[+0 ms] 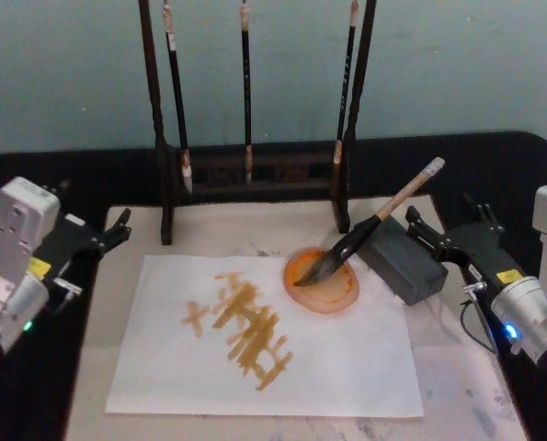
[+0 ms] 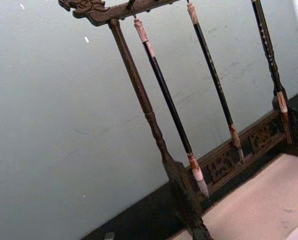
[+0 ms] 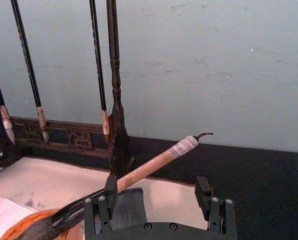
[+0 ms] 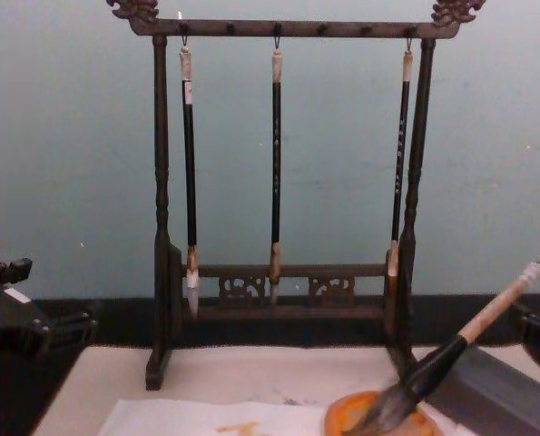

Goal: Pick up the brush from the inkstone, write on the paper, then place the brush back to its original position.

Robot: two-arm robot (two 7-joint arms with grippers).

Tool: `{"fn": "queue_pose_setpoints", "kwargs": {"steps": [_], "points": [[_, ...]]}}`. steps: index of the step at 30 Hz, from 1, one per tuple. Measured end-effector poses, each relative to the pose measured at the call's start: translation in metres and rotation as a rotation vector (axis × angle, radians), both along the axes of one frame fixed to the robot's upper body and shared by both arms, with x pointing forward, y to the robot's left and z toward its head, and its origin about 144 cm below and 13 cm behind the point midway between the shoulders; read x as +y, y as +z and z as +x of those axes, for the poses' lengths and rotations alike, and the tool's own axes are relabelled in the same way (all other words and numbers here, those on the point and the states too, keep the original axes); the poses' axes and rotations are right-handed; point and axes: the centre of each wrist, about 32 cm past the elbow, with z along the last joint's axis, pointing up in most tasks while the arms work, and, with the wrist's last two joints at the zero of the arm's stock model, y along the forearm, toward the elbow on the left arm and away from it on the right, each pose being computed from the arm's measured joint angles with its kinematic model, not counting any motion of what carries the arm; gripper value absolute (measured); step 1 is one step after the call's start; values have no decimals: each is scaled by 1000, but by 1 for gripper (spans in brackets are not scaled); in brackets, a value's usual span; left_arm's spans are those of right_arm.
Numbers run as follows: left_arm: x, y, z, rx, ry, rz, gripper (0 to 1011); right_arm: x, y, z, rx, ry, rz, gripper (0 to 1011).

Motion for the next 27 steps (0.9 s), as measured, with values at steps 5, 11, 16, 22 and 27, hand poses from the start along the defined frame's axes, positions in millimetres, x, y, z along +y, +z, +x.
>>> {"fn": "queue_pose_setpoints", "kwargs": {"steps": [5, 11, 16, 22, 27], "points": [[0, 0, 0, 0, 0, 0, 1010, 0, 0, 0, 0, 0, 0, 1000], [0, 0, 0, 0, 0, 0, 1010, 0, 0, 0, 0, 0, 0, 1000], [0, 0, 0, 0, 0, 0, 1010, 0, 0, 0, 0, 0, 0, 1000], [0, 0, 0, 0, 0, 0, 1010, 0, 0, 0, 0, 0, 0, 1000], [0, 0, 0, 0, 0, 0, 1010, 0, 0, 0, 0, 0, 0, 1000]]}}
